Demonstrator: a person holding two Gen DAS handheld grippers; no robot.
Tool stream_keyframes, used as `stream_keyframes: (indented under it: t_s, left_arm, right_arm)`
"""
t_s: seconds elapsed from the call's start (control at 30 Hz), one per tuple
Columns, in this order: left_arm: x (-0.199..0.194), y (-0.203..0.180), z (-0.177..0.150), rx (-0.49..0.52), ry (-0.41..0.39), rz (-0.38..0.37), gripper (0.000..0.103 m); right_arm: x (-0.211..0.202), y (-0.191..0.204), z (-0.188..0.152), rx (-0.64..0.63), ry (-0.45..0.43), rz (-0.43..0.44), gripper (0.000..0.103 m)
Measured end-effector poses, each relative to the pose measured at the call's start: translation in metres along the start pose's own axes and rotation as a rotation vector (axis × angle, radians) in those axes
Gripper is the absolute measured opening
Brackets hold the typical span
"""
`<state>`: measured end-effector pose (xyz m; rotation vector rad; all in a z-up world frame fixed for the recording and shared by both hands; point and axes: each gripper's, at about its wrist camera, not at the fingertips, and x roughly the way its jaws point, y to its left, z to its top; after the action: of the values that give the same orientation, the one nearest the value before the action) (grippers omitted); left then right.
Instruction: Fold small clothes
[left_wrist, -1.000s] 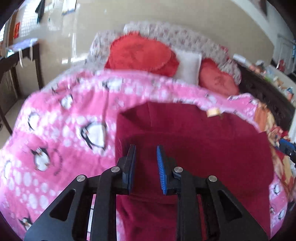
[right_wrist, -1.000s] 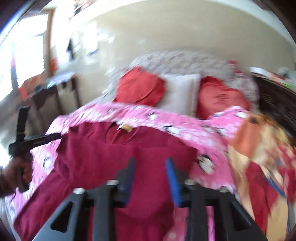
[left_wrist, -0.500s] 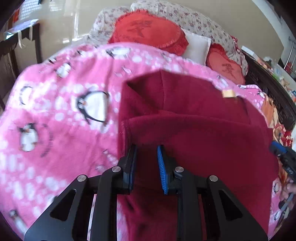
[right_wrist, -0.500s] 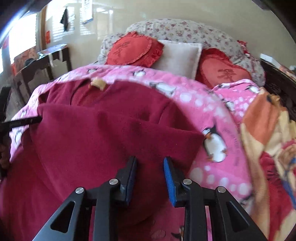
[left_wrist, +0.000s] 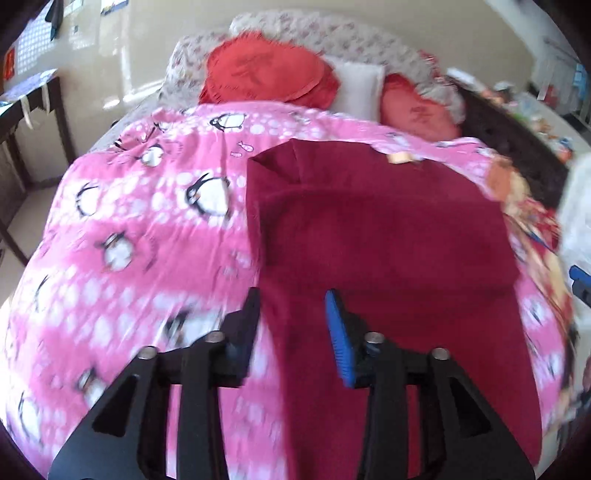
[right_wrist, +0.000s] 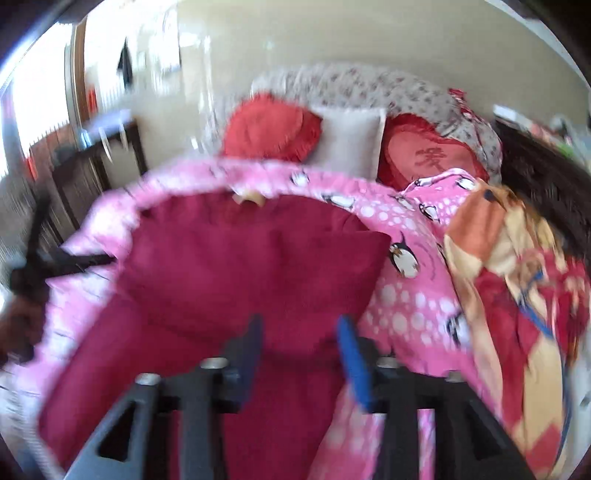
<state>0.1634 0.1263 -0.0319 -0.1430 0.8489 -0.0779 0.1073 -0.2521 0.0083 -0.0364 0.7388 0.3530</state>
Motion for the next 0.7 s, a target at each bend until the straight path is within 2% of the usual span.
stream_keyframes:
  t_s: [0.03,0.07,0.13,0.17,0.3,0.33,0.37,0.43,0.5,0.7]
  left_arm:
    - [-0.021,0.004,-0.021,0.005,-0.002,-0.019,0.058]
    - [-0.035,0.007,-0.037,0.011,0.001,-0.041,0.060]
    - [-0.054,0.005,-0.073,0.010,0.029,-0.089,0.061]
    - [-0.063,0.007,-0.100,-0.005,0.067,-0.115,0.061]
    - [-0.065,0.011,-0.165,-0.082,0.184,-0.159,0.061]
    - [-0.067,0.010,-0.175,-0.094,0.180,-0.169,0.061]
    - [-0.072,0.007,-0.180,-0.095,0.154,-0.175,0.061]
    - [-0.070,0.006,-0.181,-0.139,0.165,-0.242,0.062]
    - [-0.067,0.008,-0.183,-0.237,0.182,-0.369,0.062]
    - [-0.070,-0.006,-0.185,-0.280,0.210,-0.556,0.062]
  right_arm:
    - [-0.023,-0.001,-0.019,0.016,0.003,0.013,0.063]
    - [-0.034,0.004,-0.029,0.018,0.013,0.010,0.063]
    - [-0.058,0.008,-0.066,0.027,0.038,-0.003,0.063]
    - [-0.068,0.012,-0.085,0.038,0.050,-0.005,0.063]
    - [-0.090,0.028,-0.153,0.093,0.097,-0.036,0.063]
    - [-0.092,0.031,-0.163,0.095,0.092,-0.040,0.063]
    - [-0.095,0.035,-0.171,0.102,0.079,-0.034,0.063]
    - [-0.096,0.040,-0.177,0.127,0.067,-0.026,0.063]
    - [-0.097,0.045,-0.177,0.134,0.049,-0.024,0.063]
    - [-0.101,0.048,-0.171,0.136,0.011,-0.016,0.063]
